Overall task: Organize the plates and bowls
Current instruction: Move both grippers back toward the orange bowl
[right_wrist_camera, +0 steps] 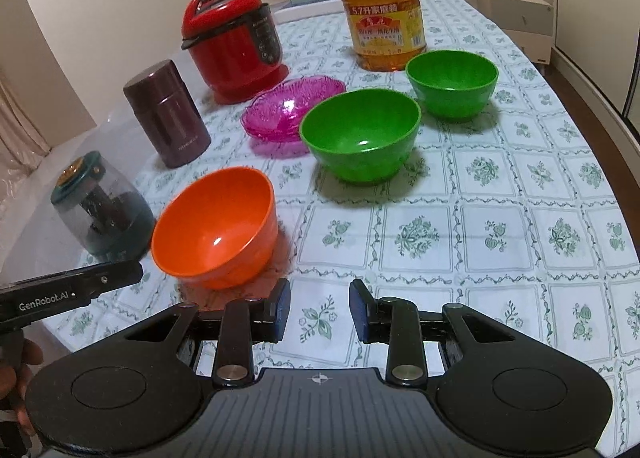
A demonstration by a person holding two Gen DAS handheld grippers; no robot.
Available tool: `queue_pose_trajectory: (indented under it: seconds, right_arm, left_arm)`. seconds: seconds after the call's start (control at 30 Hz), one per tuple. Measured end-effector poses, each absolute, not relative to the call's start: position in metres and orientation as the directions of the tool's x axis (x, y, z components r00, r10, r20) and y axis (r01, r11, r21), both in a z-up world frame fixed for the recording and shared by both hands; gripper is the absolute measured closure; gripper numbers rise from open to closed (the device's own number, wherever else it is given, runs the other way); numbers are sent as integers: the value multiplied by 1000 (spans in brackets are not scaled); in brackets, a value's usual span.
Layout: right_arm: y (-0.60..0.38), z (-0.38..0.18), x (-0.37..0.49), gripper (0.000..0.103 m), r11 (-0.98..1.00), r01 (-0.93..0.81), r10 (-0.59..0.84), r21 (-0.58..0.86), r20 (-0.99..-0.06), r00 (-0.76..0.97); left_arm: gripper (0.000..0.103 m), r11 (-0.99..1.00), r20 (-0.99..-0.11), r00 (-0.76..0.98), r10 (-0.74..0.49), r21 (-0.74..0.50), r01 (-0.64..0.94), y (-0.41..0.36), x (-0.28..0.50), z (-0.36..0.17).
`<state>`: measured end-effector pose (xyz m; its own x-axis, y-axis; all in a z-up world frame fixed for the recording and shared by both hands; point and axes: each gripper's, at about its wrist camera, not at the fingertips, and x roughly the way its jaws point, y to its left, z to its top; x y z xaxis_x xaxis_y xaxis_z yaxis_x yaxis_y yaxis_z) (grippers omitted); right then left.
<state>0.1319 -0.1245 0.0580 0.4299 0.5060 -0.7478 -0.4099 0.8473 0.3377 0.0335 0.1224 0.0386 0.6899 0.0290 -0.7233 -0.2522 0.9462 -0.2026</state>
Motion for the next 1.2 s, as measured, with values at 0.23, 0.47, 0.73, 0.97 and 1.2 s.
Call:
queue_pose_trajectory:
  seconds: [0.23,0.47,0.73,0.97,1.2]
  right_arm:
    - [-120,55,133,70,845,-416,506,336,-754,419]
    - [-117,51,137,70,847,-413,502,334,-758,416]
    - [-113,49,142,70,849,-412,499,332,-761,415]
    - [-106,45,149,70,845,-415,503,337,-762,407]
    - [-97,41,157,70,842,-412,512,348,-756,407]
  left_arm:
    - [63,939,-727,686,34,-211,-271,128,35,34]
    - [63,934,-730,683,44,-213,-288,133,37,33]
    - [63,931,-727,685,51,-213,-295,139,43,33]
    - [63,929,-732,679,61,-207,-307,147,49,30]
    - [63,921,-739,671,66,-213,-325,157,57,22]
